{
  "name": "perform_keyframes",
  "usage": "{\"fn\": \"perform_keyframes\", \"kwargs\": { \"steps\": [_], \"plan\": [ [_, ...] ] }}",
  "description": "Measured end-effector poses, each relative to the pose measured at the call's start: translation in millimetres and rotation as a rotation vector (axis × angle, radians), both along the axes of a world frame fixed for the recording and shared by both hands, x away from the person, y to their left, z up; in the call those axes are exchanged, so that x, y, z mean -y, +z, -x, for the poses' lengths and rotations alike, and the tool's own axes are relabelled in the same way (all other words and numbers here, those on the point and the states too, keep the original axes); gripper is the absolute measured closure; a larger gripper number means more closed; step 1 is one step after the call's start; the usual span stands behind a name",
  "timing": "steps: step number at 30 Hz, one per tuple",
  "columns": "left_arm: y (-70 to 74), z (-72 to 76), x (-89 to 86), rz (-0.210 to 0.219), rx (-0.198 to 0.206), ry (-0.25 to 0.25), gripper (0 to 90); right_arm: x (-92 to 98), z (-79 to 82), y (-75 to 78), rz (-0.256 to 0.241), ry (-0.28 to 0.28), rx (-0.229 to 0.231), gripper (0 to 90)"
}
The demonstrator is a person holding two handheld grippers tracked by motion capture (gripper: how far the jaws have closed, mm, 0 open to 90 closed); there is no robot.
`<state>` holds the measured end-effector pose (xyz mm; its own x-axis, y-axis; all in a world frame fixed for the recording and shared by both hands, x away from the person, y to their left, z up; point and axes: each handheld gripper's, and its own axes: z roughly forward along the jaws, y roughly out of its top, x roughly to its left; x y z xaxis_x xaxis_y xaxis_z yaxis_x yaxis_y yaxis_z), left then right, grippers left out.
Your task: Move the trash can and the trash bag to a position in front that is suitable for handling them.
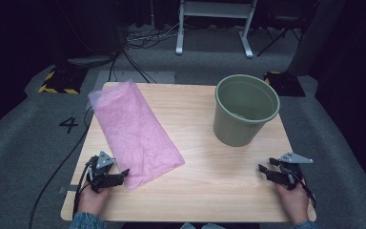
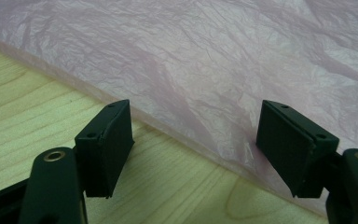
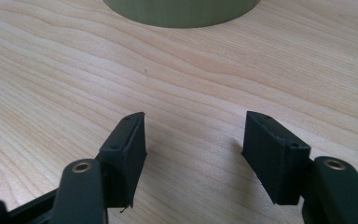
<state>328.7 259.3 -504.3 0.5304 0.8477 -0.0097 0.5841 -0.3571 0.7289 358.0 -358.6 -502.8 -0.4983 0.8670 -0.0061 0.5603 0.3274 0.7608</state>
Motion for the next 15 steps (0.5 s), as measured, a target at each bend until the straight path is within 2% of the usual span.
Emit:
{"fn": "perform_keyframes", "kwargs": {
  "steps": [8,15],
  "plan": [
    [-0.2,-0.1,1.0,0.003,0.000,0.010,26.3,-0.3,-0.4,0.0,0.002,0.006,-0.001,37.8],
    [-0.1,-0.9,1.6,0.001,-0.003,0.015,25.4,-2.7,0.4,0.2,0.009,0.001,0.010,41.6]
  ]
}}
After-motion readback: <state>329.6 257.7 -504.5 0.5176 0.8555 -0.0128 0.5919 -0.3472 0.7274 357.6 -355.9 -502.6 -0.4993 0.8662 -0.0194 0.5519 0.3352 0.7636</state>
